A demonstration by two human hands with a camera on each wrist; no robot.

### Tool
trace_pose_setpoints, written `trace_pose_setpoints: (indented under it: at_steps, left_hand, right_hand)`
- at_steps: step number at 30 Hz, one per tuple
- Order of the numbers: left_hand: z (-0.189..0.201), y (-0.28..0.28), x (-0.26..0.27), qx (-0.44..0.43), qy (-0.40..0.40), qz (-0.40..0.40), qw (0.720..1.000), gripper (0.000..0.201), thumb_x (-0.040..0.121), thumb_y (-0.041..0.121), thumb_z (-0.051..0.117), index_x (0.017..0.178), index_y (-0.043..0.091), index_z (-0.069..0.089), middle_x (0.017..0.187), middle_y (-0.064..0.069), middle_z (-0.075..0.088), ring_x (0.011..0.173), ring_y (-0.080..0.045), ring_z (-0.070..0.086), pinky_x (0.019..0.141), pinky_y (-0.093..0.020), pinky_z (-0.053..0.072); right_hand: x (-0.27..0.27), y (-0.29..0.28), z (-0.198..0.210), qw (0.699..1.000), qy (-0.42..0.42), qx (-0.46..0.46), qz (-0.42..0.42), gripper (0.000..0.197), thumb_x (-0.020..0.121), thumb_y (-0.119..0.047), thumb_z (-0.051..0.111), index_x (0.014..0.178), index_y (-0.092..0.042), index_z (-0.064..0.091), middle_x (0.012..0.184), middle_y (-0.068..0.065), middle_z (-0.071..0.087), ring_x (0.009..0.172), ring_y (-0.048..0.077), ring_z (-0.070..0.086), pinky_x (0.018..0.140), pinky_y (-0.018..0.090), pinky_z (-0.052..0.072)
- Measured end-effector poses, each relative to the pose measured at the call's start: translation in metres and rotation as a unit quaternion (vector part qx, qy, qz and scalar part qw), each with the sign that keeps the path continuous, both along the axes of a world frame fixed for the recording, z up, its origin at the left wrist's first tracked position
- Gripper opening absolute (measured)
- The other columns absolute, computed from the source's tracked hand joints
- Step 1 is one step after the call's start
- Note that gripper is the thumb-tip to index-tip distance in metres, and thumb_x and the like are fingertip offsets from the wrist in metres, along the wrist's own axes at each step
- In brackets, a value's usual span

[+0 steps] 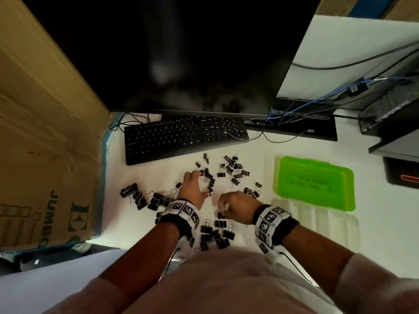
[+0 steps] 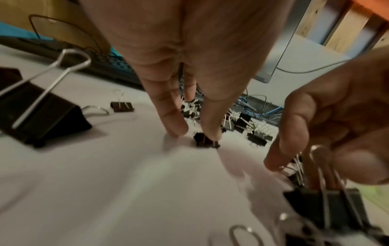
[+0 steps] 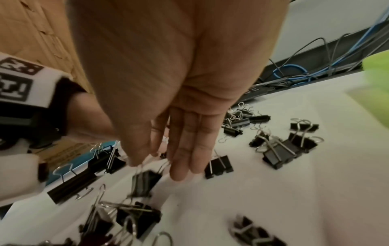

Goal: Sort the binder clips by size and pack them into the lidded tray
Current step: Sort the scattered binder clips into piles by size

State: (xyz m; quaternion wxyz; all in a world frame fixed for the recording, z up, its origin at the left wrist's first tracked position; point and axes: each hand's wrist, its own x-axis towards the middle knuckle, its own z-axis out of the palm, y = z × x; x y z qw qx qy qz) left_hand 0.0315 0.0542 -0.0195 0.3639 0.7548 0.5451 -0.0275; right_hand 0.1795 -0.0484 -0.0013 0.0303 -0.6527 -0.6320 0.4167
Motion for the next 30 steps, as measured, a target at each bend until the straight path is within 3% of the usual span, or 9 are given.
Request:
trace_pose_setpoints:
  at_steps: [3,7,10,14,19,23,26,30]
  left_hand:
    - [-0.008,-0.002,0.004,-0.004,0.004,0.002,1.0,0.063,0.08,0.012,0.07,0.133,0.019,0.036,0.136,-0.007,0.032,0.108,-0.029,0.056,0.094,-0.035,0.045]
    - [-0.015,-0.002,0.011,-0.018,-0.043,-0.04,0.998,0.057,0.082,0.005,0.066,0.131,0.021,0.042,0.137,-0.007,0.036,0.105,-0.03,0.059,0.099,-0.039,0.045]
    - [-0.013,0.001,0.022,-0.016,-0.045,-0.095,0.994,0.055,0.086,0.015,0.064,0.134,0.024,0.039,0.14,-0.002,0.034,0.11,-0.024,0.056,0.1,-0.039,0.045]
    - [-0.003,0.005,0.047,0.085,-0.059,-0.151,0.983,0.051,0.088,0.021,0.06,0.134,0.029,0.04,0.134,0.004,0.038,0.119,-0.018,0.044,0.099,-0.036,0.045]
    - [-0.005,0.004,0.07,0.134,0.008,-0.263,0.955,0.047,0.088,0.021,0.059,0.132,0.031,0.046,0.126,0.002,0.046,0.114,-0.021,0.047,0.09,-0.039,0.048]
    - [-0.007,0.003,0.074,0.11,0.005,-0.22,0.969,0.025,0.091,0.02,0.056,0.115,0.023,0.055,0.117,-0.001,0.051,0.104,-0.025,0.056,0.079,-0.036,0.049]
    - [-0.004,0.006,0.069,0.078,-0.039,-0.158,0.984,0.018,0.092,0.024,0.054,0.11,0.025,0.056,0.112,0.002,0.055,0.098,-0.023,0.059,0.077,-0.033,0.049]
    - [0.011,0.011,0.054,0.02,-0.09,-0.075,0.993,0.026,0.093,0.033,0.053,0.117,0.026,0.058,0.112,0.0,0.064,0.102,-0.02,0.06,0.088,-0.034,0.051]
  right_hand:
    - [0.002,0.003,-0.002,1.0,-0.002,-0.004,0.019,0.023,0.089,-0.036,0.058,0.107,-0.021,0.063,0.111,0.0,0.068,0.092,0.018,0.064,0.084,0.03,0.05]
    - [0.034,0.015,-0.001,0.992,-0.071,0.096,-0.04,0.016,0.091,-0.022,0.051,0.095,-0.022,0.066,0.104,-0.001,0.066,0.09,0.02,0.064,0.082,0.038,0.055]
    - [0.061,0.029,-0.002,0.974,-0.165,0.137,-0.072,0.026,0.089,-0.014,0.052,0.112,-0.02,0.062,0.118,0.003,0.055,0.104,0.024,0.056,0.084,0.037,0.052]
    - [0.077,0.04,-0.006,0.974,-0.212,0.067,-0.028,0.046,0.089,-0.014,0.05,0.134,-0.023,0.046,0.137,0.004,0.043,0.122,0.027,0.046,0.096,0.041,0.046]
    - [0.082,0.043,-0.01,0.966,-0.247,0.061,-0.049,0.034,0.093,-0.023,0.045,0.126,-0.017,0.052,0.122,0.007,0.055,0.117,0.027,0.049,0.089,0.041,0.046]
    - [0.092,0.051,-0.004,0.956,-0.279,0.077,-0.054,0.036,0.093,-0.04,0.047,0.118,-0.017,0.06,0.119,0.007,0.055,0.118,0.026,0.048,0.092,0.042,0.043]
    - [0.095,0.063,-0.003,0.965,-0.246,0.08,-0.048,0.038,0.093,-0.026,0.05,0.13,-0.019,0.049,0.129,0.006,0.049,0.124,0.025,0.044,0.097,0.041,0.042]
    - [0.086,0.073,-0.008,0.979,-0.191,0.074,0.023,0.061,0.09,-0.012,0.053,0.144,-0.028,0.031,0.147,0.001,0.037,0.13,0.025,0.041,0.102,0.04,0.042]
